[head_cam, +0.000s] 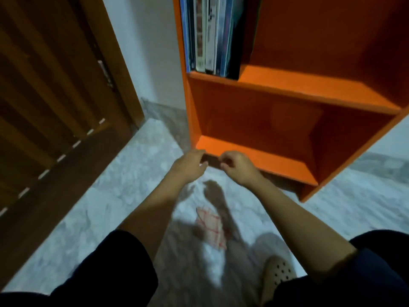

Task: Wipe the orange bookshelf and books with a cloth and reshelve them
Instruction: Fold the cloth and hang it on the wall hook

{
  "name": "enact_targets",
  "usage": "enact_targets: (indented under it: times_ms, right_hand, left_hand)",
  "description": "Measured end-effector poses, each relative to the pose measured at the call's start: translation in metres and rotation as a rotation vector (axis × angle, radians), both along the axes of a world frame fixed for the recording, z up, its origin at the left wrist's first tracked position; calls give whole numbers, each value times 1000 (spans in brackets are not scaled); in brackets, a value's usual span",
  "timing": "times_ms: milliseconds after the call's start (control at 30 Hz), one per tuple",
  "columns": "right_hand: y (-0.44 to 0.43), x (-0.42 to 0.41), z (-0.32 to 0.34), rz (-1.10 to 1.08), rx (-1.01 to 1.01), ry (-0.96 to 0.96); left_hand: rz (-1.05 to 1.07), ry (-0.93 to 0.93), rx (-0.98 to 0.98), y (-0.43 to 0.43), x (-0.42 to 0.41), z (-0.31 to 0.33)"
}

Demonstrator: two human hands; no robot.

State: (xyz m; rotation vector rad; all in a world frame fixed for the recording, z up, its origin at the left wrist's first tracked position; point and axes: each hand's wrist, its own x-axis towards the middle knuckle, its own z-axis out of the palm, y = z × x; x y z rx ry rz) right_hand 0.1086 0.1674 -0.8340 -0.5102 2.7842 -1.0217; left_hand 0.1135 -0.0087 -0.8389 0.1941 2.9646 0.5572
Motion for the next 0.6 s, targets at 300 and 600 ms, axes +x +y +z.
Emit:
enact_targets:
  times_ms: [300,600]
  right_hand:
    - [4,30,-166,26,246,-490]
    - [-18,38,-242,20,197,-510]
  left_hand:
    - [153,-342,97,-13,61,-172]
    - [231,-535,274,-2,76,-246]
